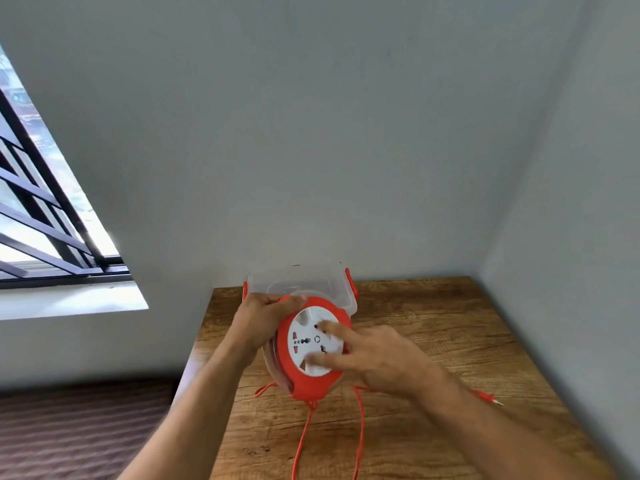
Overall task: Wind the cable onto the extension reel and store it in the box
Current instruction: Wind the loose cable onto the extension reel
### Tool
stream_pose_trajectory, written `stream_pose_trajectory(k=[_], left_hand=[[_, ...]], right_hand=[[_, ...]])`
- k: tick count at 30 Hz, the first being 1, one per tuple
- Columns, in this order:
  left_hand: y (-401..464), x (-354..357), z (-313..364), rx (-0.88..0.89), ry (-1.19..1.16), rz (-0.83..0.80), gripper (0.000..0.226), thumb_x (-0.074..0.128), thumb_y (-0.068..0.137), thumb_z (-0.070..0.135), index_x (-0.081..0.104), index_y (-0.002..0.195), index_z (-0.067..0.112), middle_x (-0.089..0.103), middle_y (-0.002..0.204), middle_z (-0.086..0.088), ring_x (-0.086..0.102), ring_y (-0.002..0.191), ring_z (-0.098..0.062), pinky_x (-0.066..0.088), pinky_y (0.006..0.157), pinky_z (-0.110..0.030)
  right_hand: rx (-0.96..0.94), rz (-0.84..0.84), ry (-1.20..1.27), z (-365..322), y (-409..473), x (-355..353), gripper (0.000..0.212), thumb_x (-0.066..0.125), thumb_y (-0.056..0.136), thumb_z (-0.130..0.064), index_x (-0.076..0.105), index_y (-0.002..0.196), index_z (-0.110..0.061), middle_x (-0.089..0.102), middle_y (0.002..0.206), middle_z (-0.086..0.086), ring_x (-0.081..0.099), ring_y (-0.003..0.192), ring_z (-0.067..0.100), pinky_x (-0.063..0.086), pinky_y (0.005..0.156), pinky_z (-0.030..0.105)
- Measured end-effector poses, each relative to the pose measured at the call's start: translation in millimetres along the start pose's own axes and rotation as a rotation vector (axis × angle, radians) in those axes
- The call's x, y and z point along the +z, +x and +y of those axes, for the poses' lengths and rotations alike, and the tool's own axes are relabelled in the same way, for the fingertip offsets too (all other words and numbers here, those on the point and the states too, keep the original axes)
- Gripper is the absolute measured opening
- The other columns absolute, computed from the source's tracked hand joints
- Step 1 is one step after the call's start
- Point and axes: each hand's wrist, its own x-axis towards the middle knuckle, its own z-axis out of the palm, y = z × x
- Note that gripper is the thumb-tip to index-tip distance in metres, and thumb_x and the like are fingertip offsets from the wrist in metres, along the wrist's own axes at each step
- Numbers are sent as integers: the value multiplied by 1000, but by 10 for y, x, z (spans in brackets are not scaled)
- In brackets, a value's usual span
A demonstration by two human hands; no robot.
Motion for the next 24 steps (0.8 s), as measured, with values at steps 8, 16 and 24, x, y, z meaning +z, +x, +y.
stream_pose_trajectory(k=[8,16,24], left_hand=[[75,32,206,-198,276,-386,36,80,86,40,75,107,11,83,82,-4,80,70,-18,63,68,-30],[82,108,158,-85,206,-327,29,83,82,36,77,98,12,82,79,-3,79,71,-19,63,71,-32],[-170,395,-18,327,-28,243,19,87,81,29,81,74,13,73,69,-4,69,63,-15,55,58,-28]], right_hand=[[-453,-259,-114,-25,251,-225,76,66,94,-21,22,152,-43,39,138,18,67,77,32,58,52,41],[-297,-84,-152,-114,168,39,58,50,92,-53,36,146,-39,68,108,11,69,66,24,53,45,32],[1344,347,1231,-642,469,75,62,70,82,-54,45,134,-30,68,112,-2,64,81,15,51,61,27]])
